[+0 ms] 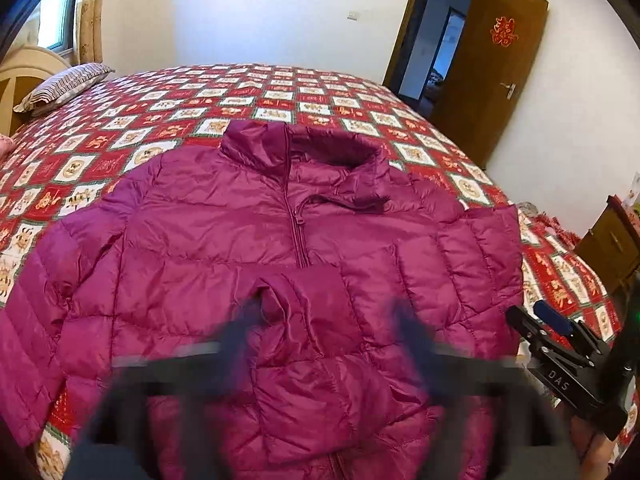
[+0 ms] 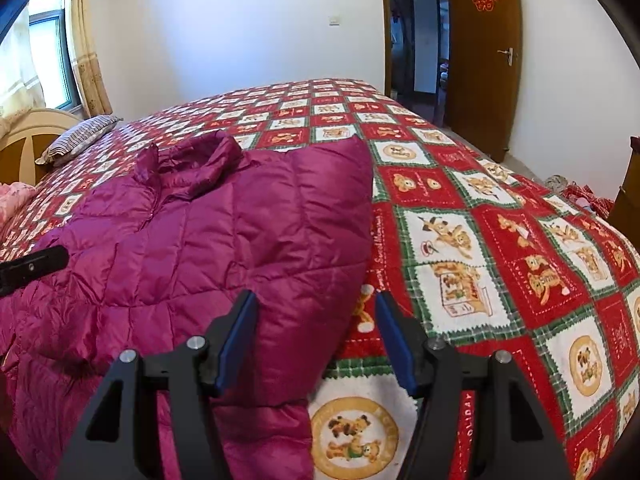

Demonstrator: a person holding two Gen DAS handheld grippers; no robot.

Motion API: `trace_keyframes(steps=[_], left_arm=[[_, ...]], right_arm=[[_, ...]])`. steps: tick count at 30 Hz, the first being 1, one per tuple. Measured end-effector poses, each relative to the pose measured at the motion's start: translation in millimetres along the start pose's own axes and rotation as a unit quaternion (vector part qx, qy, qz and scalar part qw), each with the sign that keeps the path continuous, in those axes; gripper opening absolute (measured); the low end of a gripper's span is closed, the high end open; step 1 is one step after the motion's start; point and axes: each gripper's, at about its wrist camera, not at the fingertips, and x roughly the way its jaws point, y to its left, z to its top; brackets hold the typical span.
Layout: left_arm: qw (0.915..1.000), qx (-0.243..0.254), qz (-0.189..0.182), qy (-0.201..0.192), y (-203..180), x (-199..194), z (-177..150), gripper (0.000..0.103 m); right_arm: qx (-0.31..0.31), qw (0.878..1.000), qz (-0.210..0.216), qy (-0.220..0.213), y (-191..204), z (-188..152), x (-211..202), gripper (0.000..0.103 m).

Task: Fold large clothes
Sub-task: 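Grasp the other sleeve with the left gripper and lift it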

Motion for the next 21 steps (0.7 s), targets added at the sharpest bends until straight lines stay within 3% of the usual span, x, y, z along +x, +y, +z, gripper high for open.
trace_keyframes(steps=[4, 7, 8, 9, 12, 18, 21], left_arm=[[0.9997, -0.011, 0.014, 0.019, 3.0, 19.1, -3.7, 0.094], [0.9989, 0.013, 0.019, 0.040, -2.2, 37.1, -8.4, 0.092], [0.9987, 0.024, 0.017, 0.041, -5.2, 40.4, -10.8, 0.075], [0.9985, 0.031, 0.014, 0.043, -6.9, 41.5, -12.1, 0.045], [0.9985, 0.040, -0.015, 0.033, -6.1, 31.3, -15.1, 0.014], [0.9982, 0.049, -0.018, -0.030, 14.8, -25.1, -12.0, 0.013], [0.9983, 0.048, 0.016, -0.028, 34.6, -32.1, -17.7, 0.013]], right_arm=[[0.002, 1.000, 0.002, -0.002, -1.3, -3.3, -0.1, 0.066], [0.004, 1.000, 0.005, -0.001, -3.1, -5.8, 0.6, 0.067], [0.003, 1.000, 0.006, 0.000, -3.3, -6.2, 0.7, 0.067], [0.001, 1.000, 0.005, 0.000, -3.2, -6.4, 0.8, 0.067], [0.001, 1.000, 0.002, -0.004, -5.3, -6.5, -1.3, 0.072], [0.008, 1.000, -0.004, -0.010, -17.9, -4.6, -7.2, 0.072], [0.009, 1.000, -0.004, -0.006, -20.8, -4.5, -5.9, 0.072]])
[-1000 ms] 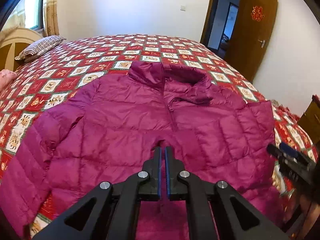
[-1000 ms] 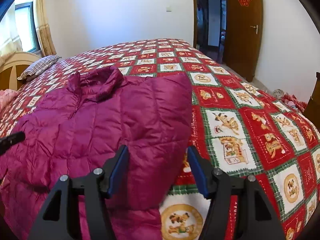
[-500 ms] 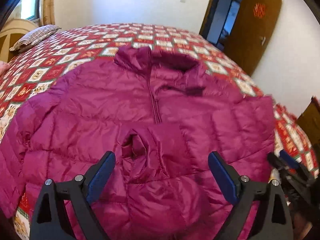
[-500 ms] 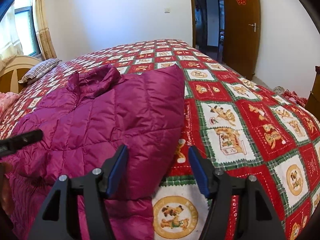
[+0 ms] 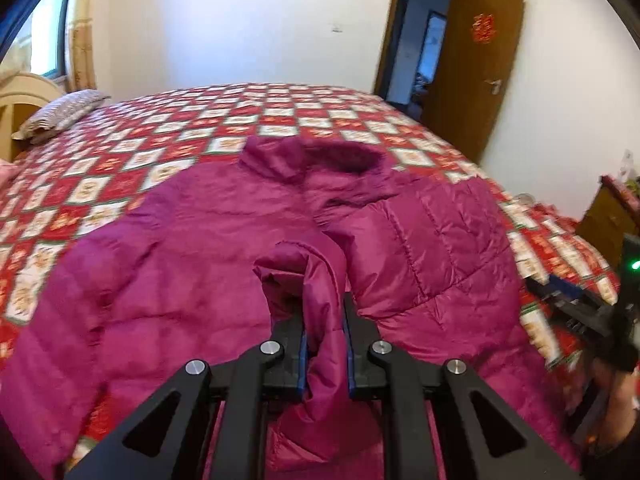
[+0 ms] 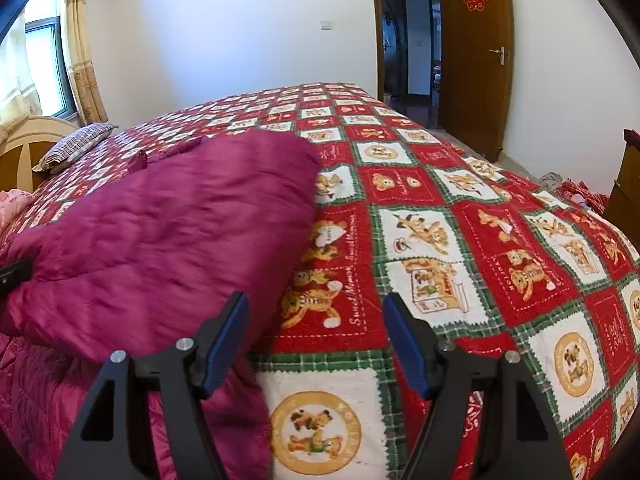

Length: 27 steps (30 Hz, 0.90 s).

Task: Fold large clothes
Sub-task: 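Grasp the other sleeve with the left gripper and lift it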

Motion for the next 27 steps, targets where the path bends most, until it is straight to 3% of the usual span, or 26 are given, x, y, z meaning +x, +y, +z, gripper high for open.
trace_keyframes(steps=[4, 8, 11, 13, 14, 15, 19, 22, 25, 27], left_arm=[[0.9964, 0.026, 0.071, 0.037, 7.7, 22.8, -22.0, 0.015], [0.9944, 0.031, 0.089, 0.047, 6.6, 34.6, -31.9, 0.021], [0.9942, 0.029, 0.098, 0.032, 4.4, 22.8, -21.9, 0.027], [0.9920, 0.023, 0.124, 0.009, 7.0, 9.0, -14.4, 0.050], [0.9883, 0.019, 0.151, 0.000, 10.2, 2.9, -10.6, 0.077], [0.9847, 0.013, 0.173, -0.015, 13.3, -4.3, -7.7, 0.089], [0.9768, -0.007, 0.210, -0.044, 26.3, -16.5, 3.2, 0.089], [0.9842, -0.025, 0.169, -0.045, 24.9, -6.9, 12.8, 0.089], [0.9854, -0.007, 0.169, -0.019, 11.2, 25.6, 17.7, 0.089], [0.9778, 0.021, 0.208, 0.001, 4.2, 52.3, 11.1, 0.089]], right_arm=[[-0.003, 1.000, 0.006, 0.016, 2.0, -0.2, 4.5, 0.072], [-0.009, 1.000, 0.000, 0.029, 3.1, 3.1, 5.8, 0.068], [-0.024, 0.999, -0.006, 0.030, 6.2, 14.7, 5.1, 0.054], [-0.026, 0.999, -0.002, 0.026, 7.5, 25.6, 3.2, 0.048], [-0.024, 0.999, 0.002, 0.021, 7.8, 34.2, 2.2, 0.048], [-0.021, 1.000, 0.003, 0.013, 8.4, 42.9, 1.6, 0.048], [-0.026, 1.000, 0.002, -0.006, 17.2, 67.4, 12.1, 0.048], [-0.040, 0.999, 0.004, 0.000, 34.8, 79.6, 36.1, 0.048], [-0.058, 0.998, 0.006, 0.020, 52.0, 80.8, 63.2, 0.048], [-0.065, 0.997, 0.011, 0.040, 59.5, 75.3, 79.1, 0.048]])
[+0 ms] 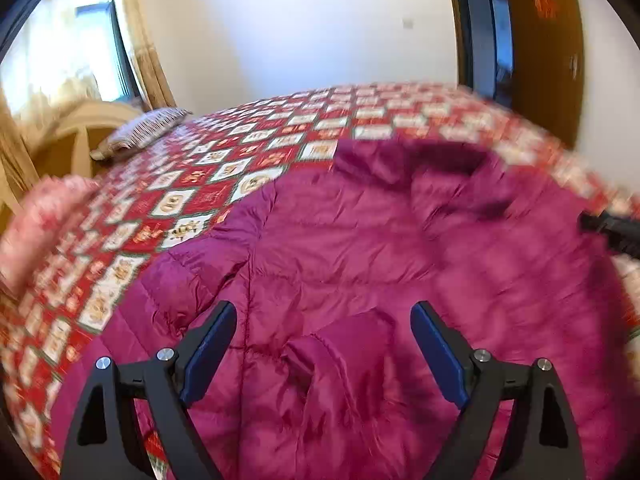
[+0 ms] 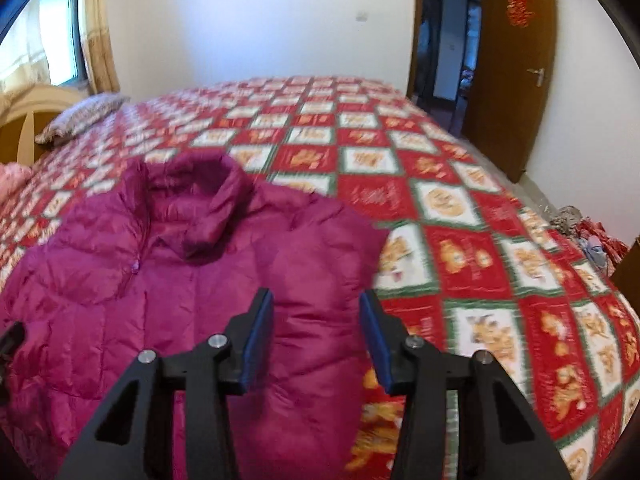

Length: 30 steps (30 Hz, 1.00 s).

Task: Fold large clothes

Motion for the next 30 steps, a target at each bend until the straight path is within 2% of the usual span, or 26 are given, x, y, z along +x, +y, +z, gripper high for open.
trace_keyframes(steps=[2, 3, 8, 14, 16, 19, 22, 25, 28, 30], left_arm=[[0.9993, 0.014, 0.019, 0.028, -7.1, 21.8, -9.9, 0.089], [0.9990, 0.010, 0.015, 0.040, -5.4, 32.5, -16.8, 0.089], [0.9979, -0.028, -0.027, 0.052, 10.0, 42.9, -23.1, 0.091], [0.9966, -0.035, -0.039, 0.063, 12.8, 41.3, -20.8, 0.092], [0.9961, -0.054, -0.051, 0.047, 24.0, 19.4, -15.5, 0.092], [0.9937, -0.068, -0.089, -0.002, 35.7, -18.9, -9.1, 0.092], [0.9930, -0.058, -0.103, -0.004, 27.4, -23.5, -6.7, 0.092], [0.9948, -0.042, -0.090, 0.024, 9.7, -4.6, -16.9, 0.092], [0.9954, -0.037, -0.074, 0.048, 3.1, 16.5, -34.7, 0.092], [0.9944, -0.045, -0.081, 0.051, 5.8, 21.9, -39.0, 0.092]], right_arm=[[-0.010, 1.000, -0.001, 0.013, 5.6, -5.1, 10.6, 0.048], [-0.015, 1.000, 0.000, 0.019, 8.4, -10.1, 17.0, 0.048], [-0.016, 0.999, 0.009, 0.031, 9.4, -22.0, 32.5, 0.049], [-0.021, 0.999, 0.010, 0.035, 8.8, -20.7, 31.3, 0.048], [-0.015, 1.000, 0.005, 0.014, 3.8, -15.9, 10.5, 0.047], [-0.005, 1.000, 0.017, -0.024, 1.1, -14.1, -28.9, 0.051], [0.006, 0.998, 0.045, -0.037, 9.1, -21.1, -57.1, 0.056], [-0.029, 0.997, 0.067, -0.017, 37.3, -37.5, -55.8, 0.056], [-0.040, 0.997, 0.062, 0.002, 47.1, -52.7, -40.6, 0.056], [-0.039, 0.998, 0.056, 0.017, 49.2, -63.7, -24.0, 0.056]])
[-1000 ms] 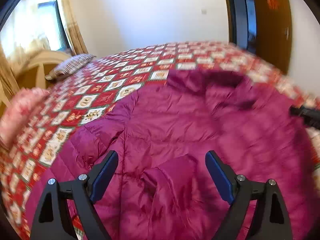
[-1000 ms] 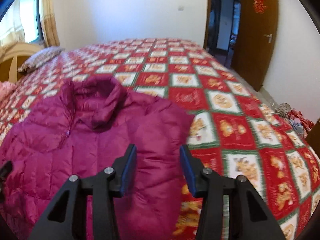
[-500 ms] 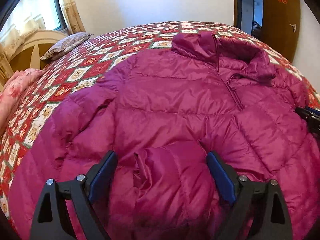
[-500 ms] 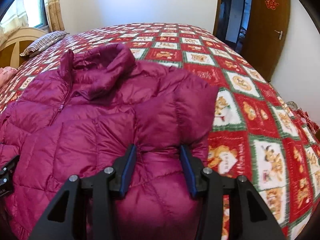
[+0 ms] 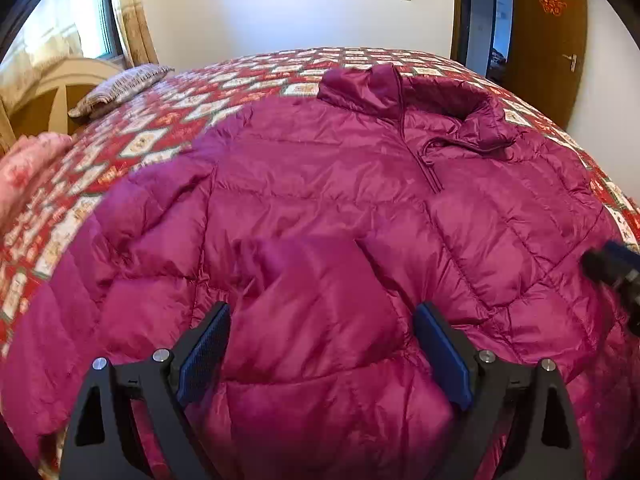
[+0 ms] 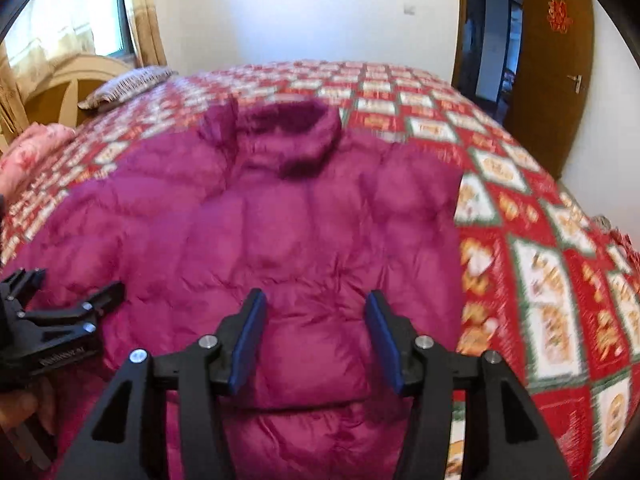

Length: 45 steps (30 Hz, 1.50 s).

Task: Fold large clothes

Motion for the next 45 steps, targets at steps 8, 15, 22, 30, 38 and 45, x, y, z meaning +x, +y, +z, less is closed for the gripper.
trace_keyframes(steps=[8, 15, 22, 30, 38, 45], left_arm=[[0.9998, -0.007, -0.011, 0.012, 2.3, 8.6, -0.1, 0.095], [0.9999, -0.003, -0.004, 0.011, -0.2, 10.0, -0.3, 0.097], [0.9999, -0.001, -0.001, 0.011, -1.2, 10.5, -0.5, 0.098], [0.9999, 0.001, 0.001, 0.014, -1.5, 10.8, -0.5, 0.099], [0.9986, -0.040, -0.028, -0.018, 52.5, -53.3, 7.9, 0.098], [0.9911, -0.101, 0.086, -0.011, 194.1, -98.5, -36.1, 0.098]], right_arm=[[-0.001, 1.000, -0.008, 0.012, -2.3, -3.6, 11.7, 0.056], [-0.023, 0.999, -0.036, 0.017, 8.8, -2.5, 18.3, 0.057], [-0.032, 0.998, -0.048, 0.019, 11.9, -2.8, 19.4, 0.057], [-0.043, 0.997, -0.061, 0.020, 16.5, -3.2, 20.7, 0.057], [-0.014, 0.999, -0.044, -0.017, 6.7, -6.5, -15.5, 0.078], [-0.007, 0.999, -0.007, -0.040, 22.3, -19.5, -53.9, 0.078]])
